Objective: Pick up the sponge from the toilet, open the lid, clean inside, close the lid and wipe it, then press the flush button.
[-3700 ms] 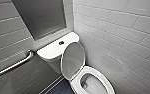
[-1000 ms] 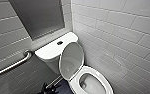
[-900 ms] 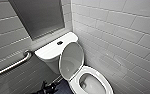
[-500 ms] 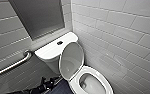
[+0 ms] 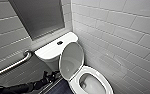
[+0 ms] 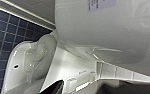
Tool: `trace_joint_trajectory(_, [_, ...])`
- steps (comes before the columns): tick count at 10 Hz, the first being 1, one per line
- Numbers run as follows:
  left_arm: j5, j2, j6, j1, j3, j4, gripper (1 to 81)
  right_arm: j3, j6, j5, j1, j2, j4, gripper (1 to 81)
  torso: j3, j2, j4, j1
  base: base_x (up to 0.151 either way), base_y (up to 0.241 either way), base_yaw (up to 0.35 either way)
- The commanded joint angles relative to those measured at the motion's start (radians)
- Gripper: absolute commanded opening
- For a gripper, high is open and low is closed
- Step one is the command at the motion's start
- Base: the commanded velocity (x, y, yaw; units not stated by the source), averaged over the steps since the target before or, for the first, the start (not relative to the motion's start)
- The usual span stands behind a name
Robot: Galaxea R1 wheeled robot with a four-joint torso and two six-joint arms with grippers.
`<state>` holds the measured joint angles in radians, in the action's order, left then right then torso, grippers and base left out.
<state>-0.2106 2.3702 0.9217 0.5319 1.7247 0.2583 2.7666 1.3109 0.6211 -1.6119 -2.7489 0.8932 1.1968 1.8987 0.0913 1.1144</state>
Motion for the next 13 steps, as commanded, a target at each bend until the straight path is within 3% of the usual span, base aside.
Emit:
trace_joint_trajectory(1, [0.07,0.023,0.006,-0.109,-0.025,-0.048,81.1,0.051,-0.001,-0.049,-0.007,-0.036,0.043,1.0,0.0,0.0,0.0,0.0,0.0,0.0,0.0])
trace_joint_trajectory(4, [0.155,0.067,0.005,-0.102,-0.134,-0.172,81.1,0.143,0.001,-0.049,-0.004,-0.085,0.041,1.0,0.0,0.0,0.0,0.0,0.0,0.0,0.0])
trace_joint_trajectory(9, [0.252,0.08,0.0,-0.034,-0.277,-0.364,81.1,0.145,-0.002,-0.05,0.003,-0.091,0.041,1.0,0.0,0.0,0.0,0.0,0.0,0.0,0.0])
trace_joint_trajectory(11, [0.419,0.049,-0.001,0.009,-0.263,-0.515,81.1,0.148,-0.002,-0.063,0.006,-0.09,0.044,1.0,0.0,0.0,0.0,0.0,0.0,0.0,0.0])
trace_joint_trajectory(13, [0.514,-0.048,-0.001,0.122,-0.267,-0.709,81.1,0.143,0.007,-0.107,0.013,-0.096,0.044,1.0,0.0,0.0,0.0,0.0,0.0,0.0,0.0])
